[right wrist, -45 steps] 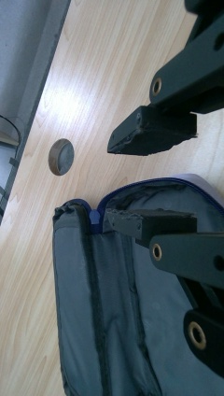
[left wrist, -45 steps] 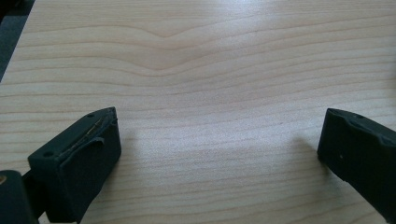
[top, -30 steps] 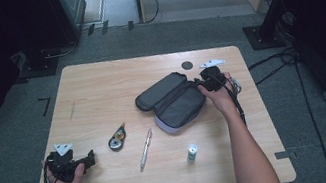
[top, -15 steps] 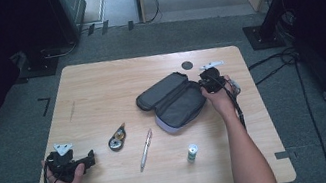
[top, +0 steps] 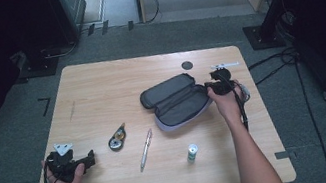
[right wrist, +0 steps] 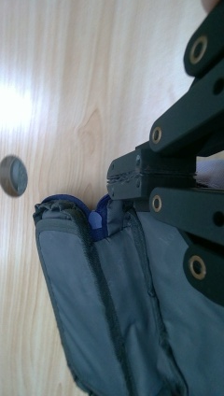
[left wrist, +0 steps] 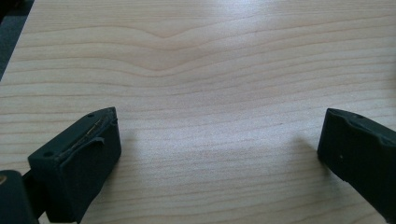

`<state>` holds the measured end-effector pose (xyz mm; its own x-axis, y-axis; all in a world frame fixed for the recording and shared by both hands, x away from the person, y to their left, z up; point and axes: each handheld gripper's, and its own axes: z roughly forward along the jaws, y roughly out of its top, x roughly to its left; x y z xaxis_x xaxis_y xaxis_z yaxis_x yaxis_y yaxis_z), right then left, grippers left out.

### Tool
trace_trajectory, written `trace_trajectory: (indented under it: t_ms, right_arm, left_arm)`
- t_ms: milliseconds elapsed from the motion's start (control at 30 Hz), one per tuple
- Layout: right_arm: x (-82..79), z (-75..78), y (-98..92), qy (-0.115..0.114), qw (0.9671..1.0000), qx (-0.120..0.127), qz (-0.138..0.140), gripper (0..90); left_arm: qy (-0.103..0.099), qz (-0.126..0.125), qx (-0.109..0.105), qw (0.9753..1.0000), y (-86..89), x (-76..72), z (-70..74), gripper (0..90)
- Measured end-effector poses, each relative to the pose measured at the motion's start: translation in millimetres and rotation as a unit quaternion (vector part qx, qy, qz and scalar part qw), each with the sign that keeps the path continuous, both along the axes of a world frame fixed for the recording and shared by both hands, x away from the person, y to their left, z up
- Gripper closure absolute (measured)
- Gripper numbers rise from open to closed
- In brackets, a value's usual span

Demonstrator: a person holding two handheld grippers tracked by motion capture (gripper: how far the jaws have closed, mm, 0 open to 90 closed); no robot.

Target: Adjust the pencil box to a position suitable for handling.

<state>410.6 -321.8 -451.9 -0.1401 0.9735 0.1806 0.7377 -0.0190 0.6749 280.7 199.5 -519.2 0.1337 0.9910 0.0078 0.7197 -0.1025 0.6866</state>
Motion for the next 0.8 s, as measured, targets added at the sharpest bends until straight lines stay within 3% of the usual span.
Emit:
trace_trajectory:
  t_ms: [233,400,733,800]
  right_arm:
    - [-31.4,-0.3,-12.5,0.008,0.9976,0.023,-0.064,90.0]
    - [-50.5,-8.8,-17.4,0.008,0.9967,0.034,-0.074,90.0]
    - [-79.9,-16.0,-20.9,-0.002,0.9962,0.026,-0.083,90.0]
    - [-84.6,-19.9,-21.6,0.008,0.9966,0.026,-0.077,89.4]
  left_arm:
    - [0.000,0.000,0.000,1.0000,0.0,0.0,0.0,0.0]
    - [0.001,0.000,0.000,1.0000,0.0,-0.1,0.1,0.0]
    - [0.000,0.000,0.000,1.0000,-0.2,0.0,0.0,0.0]
    - [0.000,0.000,-0.001,1.0000,-0.2,0.0,0.0,0.0]
